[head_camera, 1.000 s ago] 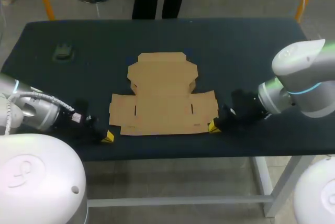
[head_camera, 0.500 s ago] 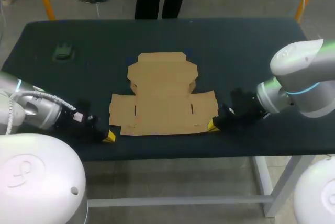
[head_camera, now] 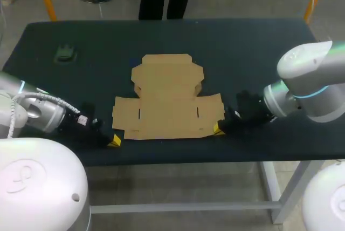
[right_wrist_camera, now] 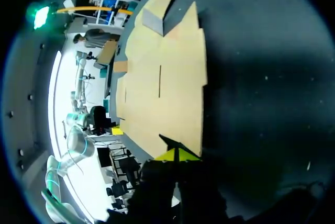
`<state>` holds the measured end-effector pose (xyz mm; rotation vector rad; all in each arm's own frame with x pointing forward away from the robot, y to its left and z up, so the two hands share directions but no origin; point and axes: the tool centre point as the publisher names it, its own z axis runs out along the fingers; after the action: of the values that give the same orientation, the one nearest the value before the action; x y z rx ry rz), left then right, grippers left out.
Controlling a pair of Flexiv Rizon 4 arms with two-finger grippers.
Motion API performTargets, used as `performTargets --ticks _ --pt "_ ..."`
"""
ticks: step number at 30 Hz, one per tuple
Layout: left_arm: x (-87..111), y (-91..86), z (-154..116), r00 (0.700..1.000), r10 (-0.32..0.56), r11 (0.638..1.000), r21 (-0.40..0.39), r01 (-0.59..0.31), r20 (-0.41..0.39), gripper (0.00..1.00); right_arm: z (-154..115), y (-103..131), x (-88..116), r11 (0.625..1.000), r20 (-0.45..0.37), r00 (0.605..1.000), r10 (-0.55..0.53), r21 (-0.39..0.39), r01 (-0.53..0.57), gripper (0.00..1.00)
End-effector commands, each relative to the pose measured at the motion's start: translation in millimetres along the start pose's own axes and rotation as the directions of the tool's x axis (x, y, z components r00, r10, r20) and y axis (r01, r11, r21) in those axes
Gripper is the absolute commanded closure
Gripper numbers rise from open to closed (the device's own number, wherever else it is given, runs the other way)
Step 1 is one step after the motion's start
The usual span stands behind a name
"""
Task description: Assemble the packaging by folding the flat box into shape, placing the metal phone stand inside, and closing the box properly
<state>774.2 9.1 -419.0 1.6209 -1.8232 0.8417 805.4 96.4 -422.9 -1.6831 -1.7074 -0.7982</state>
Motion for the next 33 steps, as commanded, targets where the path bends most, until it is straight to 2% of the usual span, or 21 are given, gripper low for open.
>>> performTargets --ticks 1,20,33 --pt "-5.1 -2.0 4 1.000 -0.003 1.000 -0.007 0.003 -0.006 1.00 1 0 -1 1.000 -0.005 1.000 -0.003 -0.002 0.003 1.00" --pt "3.7 -17.7 12 0.999 0.011 1.000 -0.024 -0.012 -0.044 1.00 2 2 0 1.000 0.001 1.000 0.001 0.001 -0.001 1.00" --pt "8.2 -17.9 10 0.999 0.018 1.000 -0.019 -0.019 -0.042 1.00 3 3 1 1.000 0.002 1.000 -0.004 0.006 0.004 1.00"
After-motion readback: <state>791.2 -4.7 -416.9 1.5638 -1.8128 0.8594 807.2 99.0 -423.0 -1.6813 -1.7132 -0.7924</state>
